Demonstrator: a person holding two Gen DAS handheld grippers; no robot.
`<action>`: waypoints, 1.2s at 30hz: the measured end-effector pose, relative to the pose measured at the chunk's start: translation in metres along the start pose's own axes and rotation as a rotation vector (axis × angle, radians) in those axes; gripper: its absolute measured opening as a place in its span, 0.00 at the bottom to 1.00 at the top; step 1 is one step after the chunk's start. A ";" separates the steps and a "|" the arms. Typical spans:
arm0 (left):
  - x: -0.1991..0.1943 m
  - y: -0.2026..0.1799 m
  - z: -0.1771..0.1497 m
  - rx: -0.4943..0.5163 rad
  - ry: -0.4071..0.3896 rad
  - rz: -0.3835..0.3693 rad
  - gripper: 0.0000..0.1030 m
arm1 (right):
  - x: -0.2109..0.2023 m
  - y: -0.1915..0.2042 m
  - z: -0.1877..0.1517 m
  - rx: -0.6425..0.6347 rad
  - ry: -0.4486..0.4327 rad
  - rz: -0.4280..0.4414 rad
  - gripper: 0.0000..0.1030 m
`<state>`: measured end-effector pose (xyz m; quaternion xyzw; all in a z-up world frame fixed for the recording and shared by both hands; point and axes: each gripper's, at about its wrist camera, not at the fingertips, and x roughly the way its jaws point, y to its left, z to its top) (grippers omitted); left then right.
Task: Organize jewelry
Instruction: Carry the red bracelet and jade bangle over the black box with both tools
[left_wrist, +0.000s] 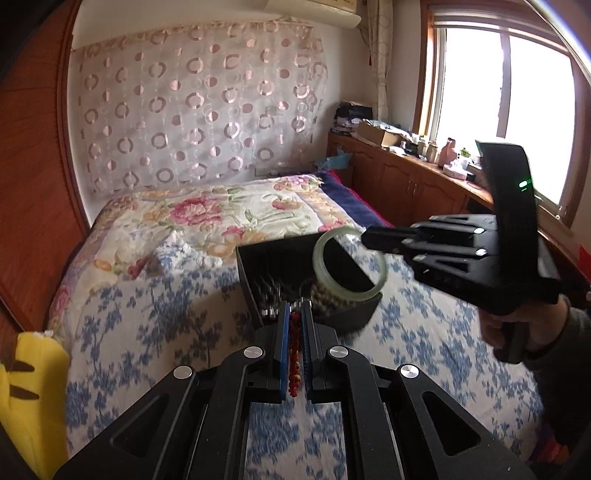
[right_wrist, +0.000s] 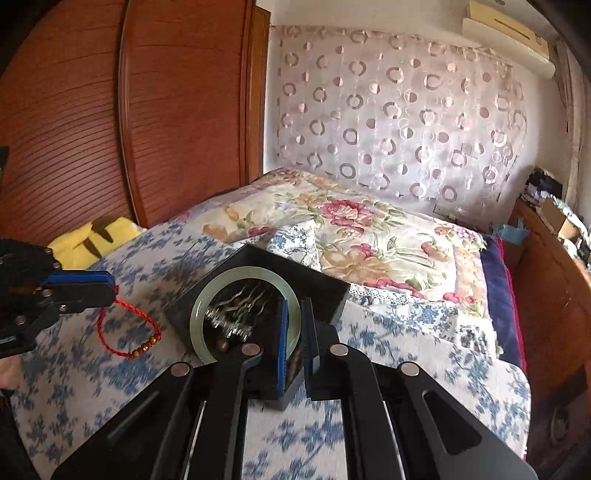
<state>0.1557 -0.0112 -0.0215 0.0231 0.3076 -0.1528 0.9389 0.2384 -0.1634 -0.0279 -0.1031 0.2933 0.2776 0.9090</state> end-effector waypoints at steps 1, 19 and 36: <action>0.002 0.000 0.004 0.002 -0.002 0.000 0.05 | 0.004 -0.001 0.001 0.007 0.002 0.004 0.08; 0.060 0.003 0.052 0.043 0.020 0.003 0.05 | 0.016 -0.012 -0.010 0.078 -0.013 0.072 0.10; 0.083 0.007 0.072 0.052 0.004 0.017 0.12 | 0.018 -0.016 -0.013 0.093 -0.003 0.054 0.10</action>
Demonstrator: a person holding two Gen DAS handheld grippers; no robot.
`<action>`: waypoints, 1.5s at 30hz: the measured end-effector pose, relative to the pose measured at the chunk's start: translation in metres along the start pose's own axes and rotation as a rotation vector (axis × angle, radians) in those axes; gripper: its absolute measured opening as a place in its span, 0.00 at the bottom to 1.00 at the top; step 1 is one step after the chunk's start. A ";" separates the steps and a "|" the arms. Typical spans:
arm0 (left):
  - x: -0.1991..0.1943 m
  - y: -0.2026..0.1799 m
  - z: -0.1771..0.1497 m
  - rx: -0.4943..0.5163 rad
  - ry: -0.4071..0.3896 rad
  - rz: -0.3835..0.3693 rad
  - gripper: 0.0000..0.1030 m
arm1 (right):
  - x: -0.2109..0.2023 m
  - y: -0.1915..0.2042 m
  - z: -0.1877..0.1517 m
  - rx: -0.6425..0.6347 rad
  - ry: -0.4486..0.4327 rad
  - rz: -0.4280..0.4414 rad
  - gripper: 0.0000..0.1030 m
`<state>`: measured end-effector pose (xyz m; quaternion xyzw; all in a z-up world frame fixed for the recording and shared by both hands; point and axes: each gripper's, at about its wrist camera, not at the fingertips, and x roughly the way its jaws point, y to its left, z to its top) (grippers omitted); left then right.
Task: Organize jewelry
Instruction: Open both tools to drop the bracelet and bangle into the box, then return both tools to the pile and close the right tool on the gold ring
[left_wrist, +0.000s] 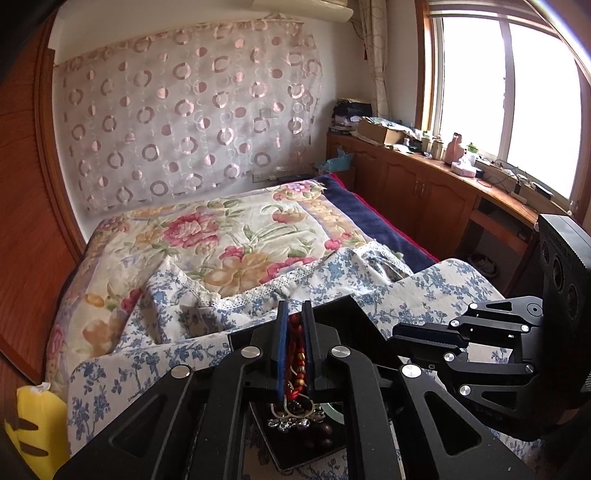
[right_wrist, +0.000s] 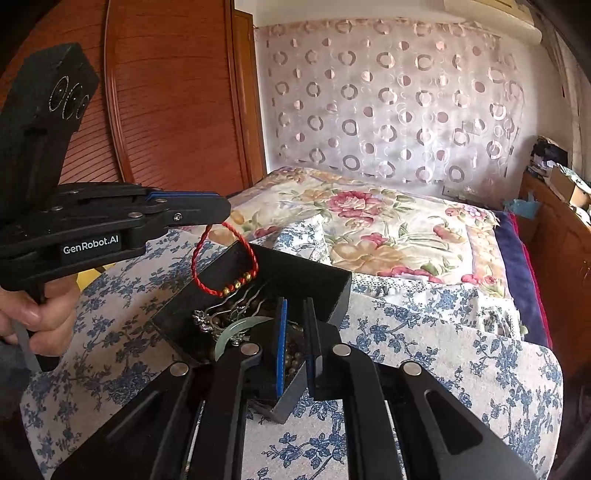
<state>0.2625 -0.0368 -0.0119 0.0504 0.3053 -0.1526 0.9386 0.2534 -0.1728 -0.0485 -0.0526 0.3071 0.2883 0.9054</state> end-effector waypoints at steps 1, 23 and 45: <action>-0.001 0.000 -0.001 -0.001 -0.003 0.002 0.18 | 0.000 0.000 0.000 -0.001 -0.001 -0.002 0.10; -0.051 0.001 -0.069 0.004 0.033 -0.029 0.47 | -0.049 0.032 -0.014 -0.041 0.026 -0.005 0.10; -0.034 -0.018 -0.136 0.040 0.220 -0.065 0.52 | -0.029 0.066 -0.101 -0.054 0.256 0.061 0.21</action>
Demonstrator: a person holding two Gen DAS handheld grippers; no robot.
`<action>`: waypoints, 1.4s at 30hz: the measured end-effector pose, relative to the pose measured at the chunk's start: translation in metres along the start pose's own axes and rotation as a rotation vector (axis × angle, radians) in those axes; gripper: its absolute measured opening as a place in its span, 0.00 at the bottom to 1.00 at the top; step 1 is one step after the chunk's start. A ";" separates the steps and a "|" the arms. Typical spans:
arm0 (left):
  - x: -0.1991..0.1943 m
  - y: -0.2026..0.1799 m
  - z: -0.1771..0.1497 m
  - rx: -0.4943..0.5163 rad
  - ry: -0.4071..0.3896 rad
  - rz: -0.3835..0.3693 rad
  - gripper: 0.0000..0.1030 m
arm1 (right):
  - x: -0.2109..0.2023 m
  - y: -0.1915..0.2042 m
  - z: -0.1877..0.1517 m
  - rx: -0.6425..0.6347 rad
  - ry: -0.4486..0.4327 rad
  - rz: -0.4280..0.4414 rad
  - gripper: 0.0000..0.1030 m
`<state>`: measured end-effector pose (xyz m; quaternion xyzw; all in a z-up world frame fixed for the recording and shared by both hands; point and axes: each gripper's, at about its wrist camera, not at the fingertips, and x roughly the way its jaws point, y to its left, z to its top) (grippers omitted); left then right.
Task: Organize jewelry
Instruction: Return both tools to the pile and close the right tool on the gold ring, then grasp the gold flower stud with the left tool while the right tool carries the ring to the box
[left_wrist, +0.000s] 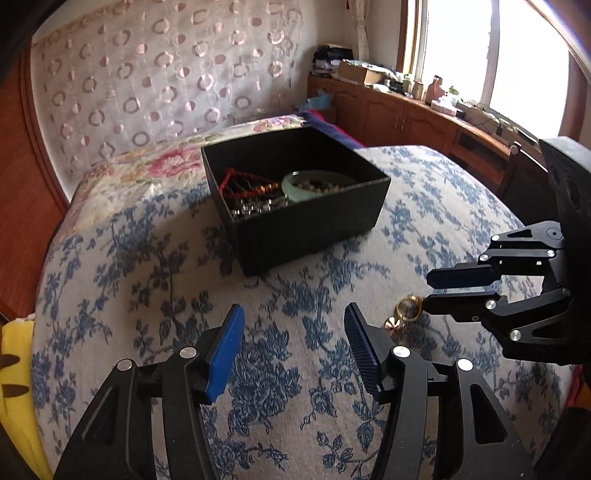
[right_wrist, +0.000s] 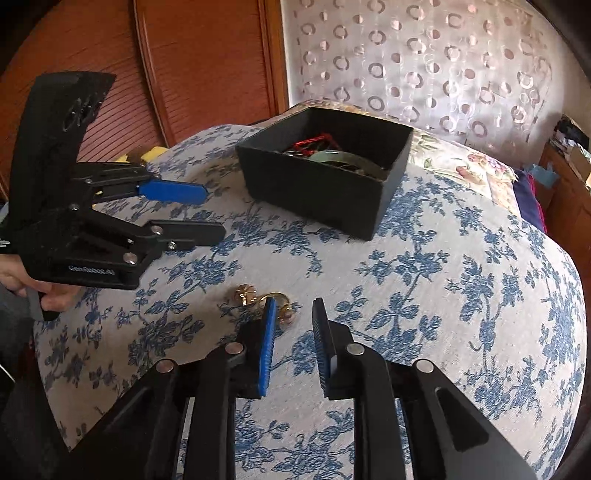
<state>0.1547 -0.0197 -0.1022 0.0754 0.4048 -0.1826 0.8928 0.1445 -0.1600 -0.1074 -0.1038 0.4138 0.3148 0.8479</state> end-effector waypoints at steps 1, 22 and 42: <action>0.001 0.001 -0.001 -0.001 0.004 0.000 0.52 | 0.000 0.001 0.000 -0.006 0.004 0.003 0.21; 0.006 -0.015 -0.002 0.018 0.024 -0.031 0.53 | -0.005 -0.004 0.002 -0.050 -0.008 -0.027 0.20; 0.016 -0.064 -0.004 0.144 0.050 -0.065 0.14 | -0.018 -0.030 -0.007 0.024 -0.047 -0.075 0.20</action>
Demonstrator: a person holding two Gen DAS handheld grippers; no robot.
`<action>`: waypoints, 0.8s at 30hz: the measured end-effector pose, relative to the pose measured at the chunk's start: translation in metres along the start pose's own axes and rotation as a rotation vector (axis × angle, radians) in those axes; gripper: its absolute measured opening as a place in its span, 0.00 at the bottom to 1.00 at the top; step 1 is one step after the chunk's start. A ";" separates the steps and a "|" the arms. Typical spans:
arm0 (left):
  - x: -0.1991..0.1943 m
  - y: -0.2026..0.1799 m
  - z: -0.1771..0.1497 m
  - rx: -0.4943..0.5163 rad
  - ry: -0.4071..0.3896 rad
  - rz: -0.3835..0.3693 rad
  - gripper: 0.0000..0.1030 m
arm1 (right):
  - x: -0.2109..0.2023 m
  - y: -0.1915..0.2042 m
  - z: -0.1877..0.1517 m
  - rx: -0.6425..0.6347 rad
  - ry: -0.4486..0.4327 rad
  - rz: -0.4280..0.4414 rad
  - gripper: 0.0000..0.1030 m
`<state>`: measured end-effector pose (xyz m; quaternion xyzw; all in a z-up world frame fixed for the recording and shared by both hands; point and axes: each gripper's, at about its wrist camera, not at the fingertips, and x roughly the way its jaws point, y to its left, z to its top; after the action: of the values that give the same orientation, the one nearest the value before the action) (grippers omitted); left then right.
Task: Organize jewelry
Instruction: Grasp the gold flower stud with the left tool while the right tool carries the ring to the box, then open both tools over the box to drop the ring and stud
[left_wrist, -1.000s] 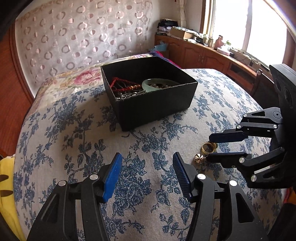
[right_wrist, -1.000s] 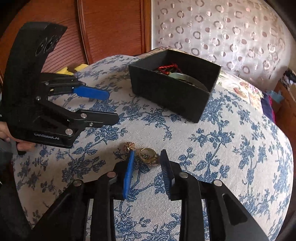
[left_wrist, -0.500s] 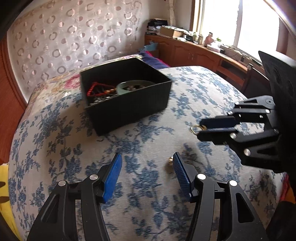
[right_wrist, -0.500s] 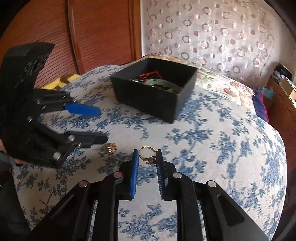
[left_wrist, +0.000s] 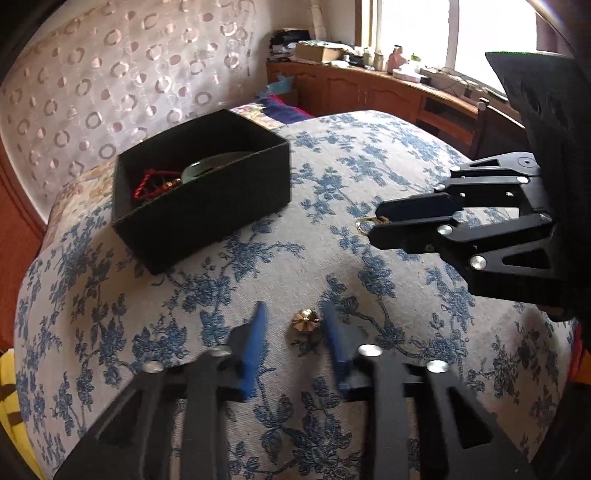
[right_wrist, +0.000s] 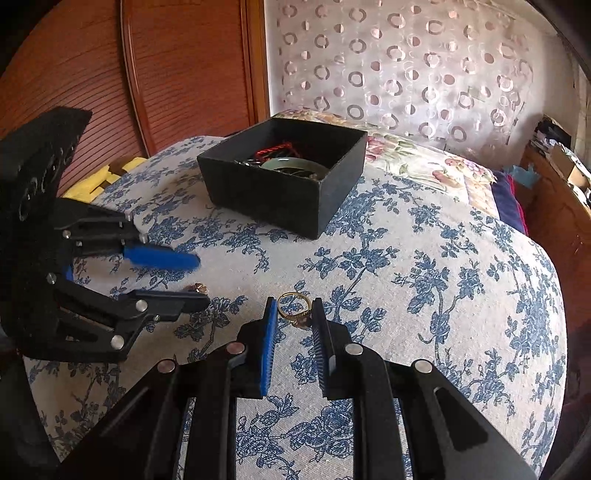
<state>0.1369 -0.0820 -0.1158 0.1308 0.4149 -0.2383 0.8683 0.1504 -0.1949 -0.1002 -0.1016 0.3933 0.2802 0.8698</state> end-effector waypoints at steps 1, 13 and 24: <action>0.000 0.000 0.000 0.003 -0.001 -0.002 0.14 | -0.001 0.000 0.000 0.001 -0.002 0.001 0.20; -0.026 0.036 0.026 -0.096 -0.102 0.033 0.14 | -0.006 -0.008 0.043 -0.013 -0.083 0.006 0.20; -0.033 0.072 0.062 -0.137 -0.174 0.109 0.14 | 0.019 -0.019 0.096 -0.009 -0.104 0.035 0.21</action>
<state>0.1972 -0.0365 -0.0494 0.0723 0.3455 -0.1723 0.9196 0.2317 -0.1651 -0.0506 -0.0841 0.3479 0.3021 0.8835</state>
